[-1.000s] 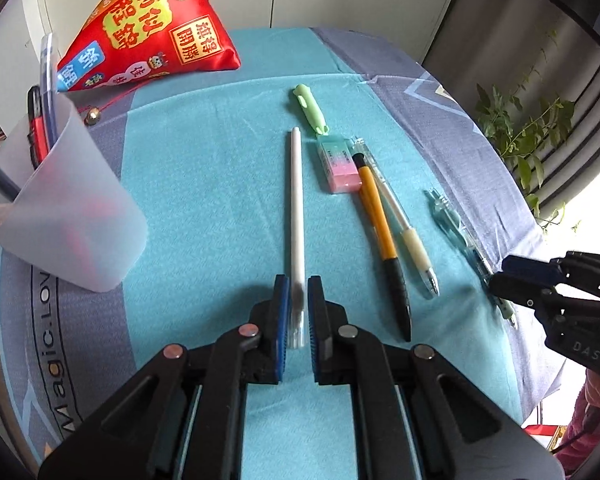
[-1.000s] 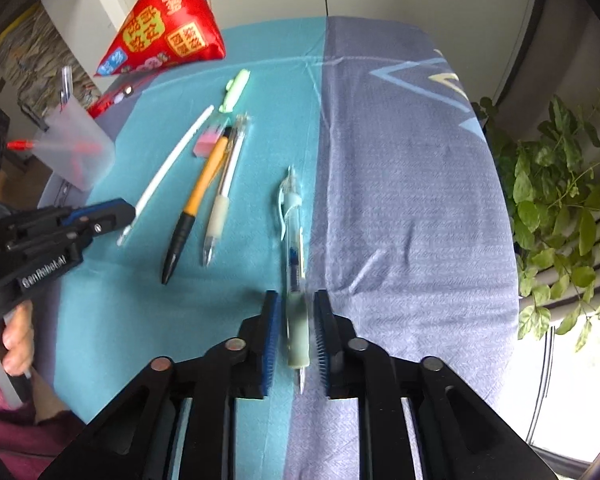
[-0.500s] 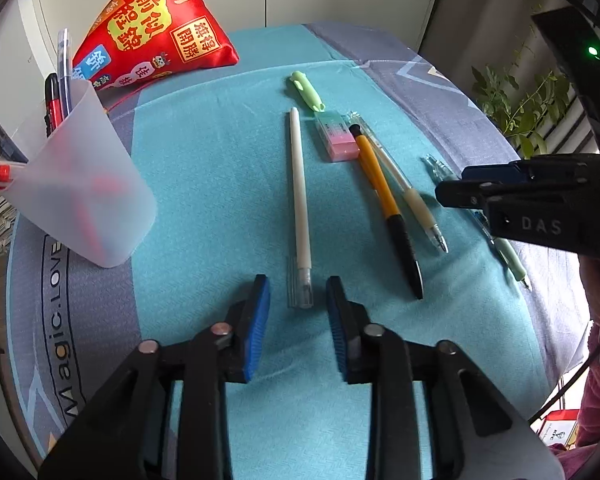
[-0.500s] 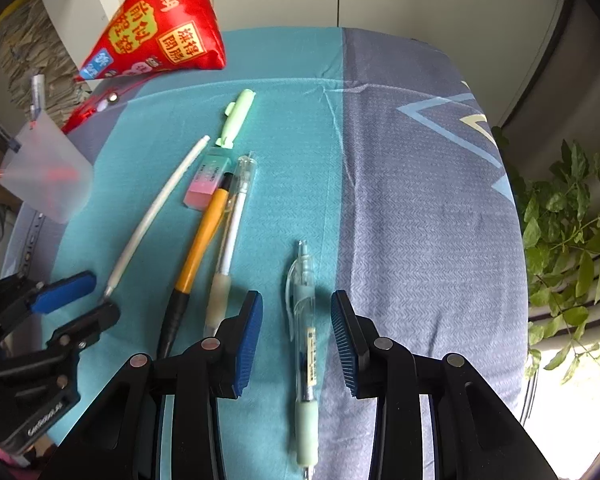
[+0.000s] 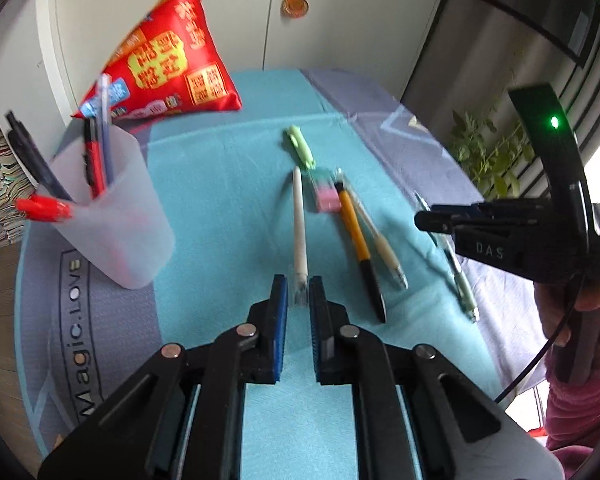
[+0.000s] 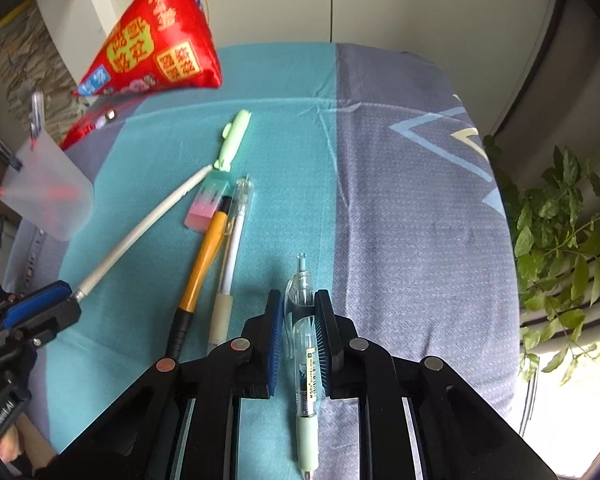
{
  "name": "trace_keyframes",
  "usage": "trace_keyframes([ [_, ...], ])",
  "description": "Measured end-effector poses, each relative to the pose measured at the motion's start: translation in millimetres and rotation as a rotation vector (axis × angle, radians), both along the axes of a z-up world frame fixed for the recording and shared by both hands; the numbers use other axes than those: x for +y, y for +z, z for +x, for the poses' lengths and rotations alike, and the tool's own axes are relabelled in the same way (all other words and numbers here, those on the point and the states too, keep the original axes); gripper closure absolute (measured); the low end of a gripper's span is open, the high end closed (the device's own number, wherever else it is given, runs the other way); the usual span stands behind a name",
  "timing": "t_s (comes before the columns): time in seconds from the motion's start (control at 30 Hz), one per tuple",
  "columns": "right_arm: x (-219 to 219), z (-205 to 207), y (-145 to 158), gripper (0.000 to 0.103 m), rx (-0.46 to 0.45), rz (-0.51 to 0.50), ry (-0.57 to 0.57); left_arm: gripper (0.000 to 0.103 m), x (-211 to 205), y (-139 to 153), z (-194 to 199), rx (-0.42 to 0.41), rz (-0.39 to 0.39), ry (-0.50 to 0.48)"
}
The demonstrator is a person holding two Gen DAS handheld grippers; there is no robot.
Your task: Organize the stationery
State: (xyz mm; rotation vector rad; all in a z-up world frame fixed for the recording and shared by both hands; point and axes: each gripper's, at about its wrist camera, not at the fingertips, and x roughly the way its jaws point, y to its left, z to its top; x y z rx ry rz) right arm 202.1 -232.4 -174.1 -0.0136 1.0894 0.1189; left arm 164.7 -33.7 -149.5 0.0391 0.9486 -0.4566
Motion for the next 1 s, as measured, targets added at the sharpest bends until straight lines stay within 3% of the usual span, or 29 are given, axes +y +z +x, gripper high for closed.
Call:
trace_keyframes([
  [0.4, -5.4, -34.0, 56.8, 0.087, -0.174, 0.039, -0.018, 0.094, 12.6, 56.9, -3.8, -0.149, -0.070, 0.035],
  [0.6, -0.3, -47.9, 81.6, 0.088, -0.250, 0.049, -0.006, 0.094, 16.1, 68.4, -8.3, -0.180, -0.083, 0.041],
  [1.0, 6.7, -63.6, 101.6, 0.091, -0.317, 0.055, 0.009, 0.094, 21.4, 92.7, -11.2, -0.242, -0.092, 0.048],
])
